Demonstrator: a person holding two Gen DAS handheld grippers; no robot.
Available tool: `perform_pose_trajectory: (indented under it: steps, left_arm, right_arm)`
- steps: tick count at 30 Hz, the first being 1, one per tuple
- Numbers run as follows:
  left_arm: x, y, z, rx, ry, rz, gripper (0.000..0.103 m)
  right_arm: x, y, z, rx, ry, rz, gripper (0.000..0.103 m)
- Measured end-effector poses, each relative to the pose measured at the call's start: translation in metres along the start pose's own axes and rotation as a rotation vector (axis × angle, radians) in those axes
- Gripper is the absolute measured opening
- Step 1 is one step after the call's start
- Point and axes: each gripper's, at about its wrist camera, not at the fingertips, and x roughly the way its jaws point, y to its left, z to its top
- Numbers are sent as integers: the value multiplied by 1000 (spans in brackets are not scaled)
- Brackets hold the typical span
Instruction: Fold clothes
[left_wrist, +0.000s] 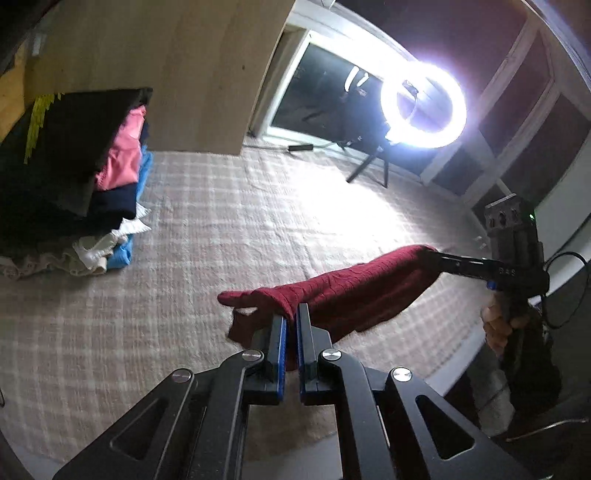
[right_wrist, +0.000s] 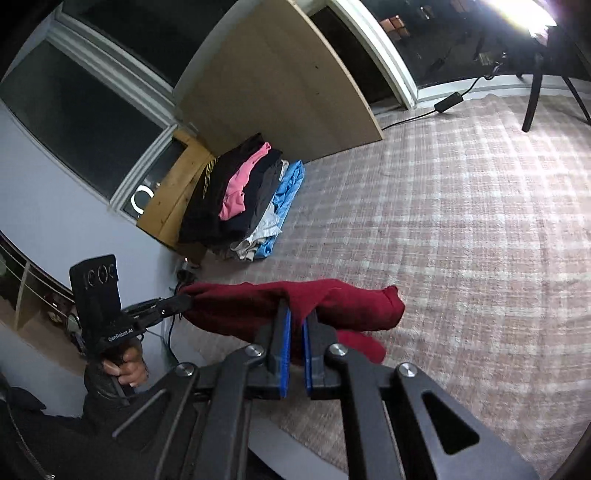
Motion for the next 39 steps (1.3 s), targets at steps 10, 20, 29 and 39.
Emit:
perform_pose_trajectory:
  steps: [10, 20, 29, 39]
  left_arm:
    - [113, 71, 33, -92, 178, 59, 9]
    - [88, 62, 40, -39, 90, 15, 30]
    - [145, 74, 24, 29, 212, 79, 8]
    - [136, 64, 27, 154, 100, 173, 42]
  right_arm:
    - [139, -78, 56, 138, 262, -184, 15]
    - [92, -40, 52, -75, 127, -206, 23]
    - [157, -56, 43, -109, 292, -170, 21]
    - [126, -43, 45, -310, 123, -259, 68]
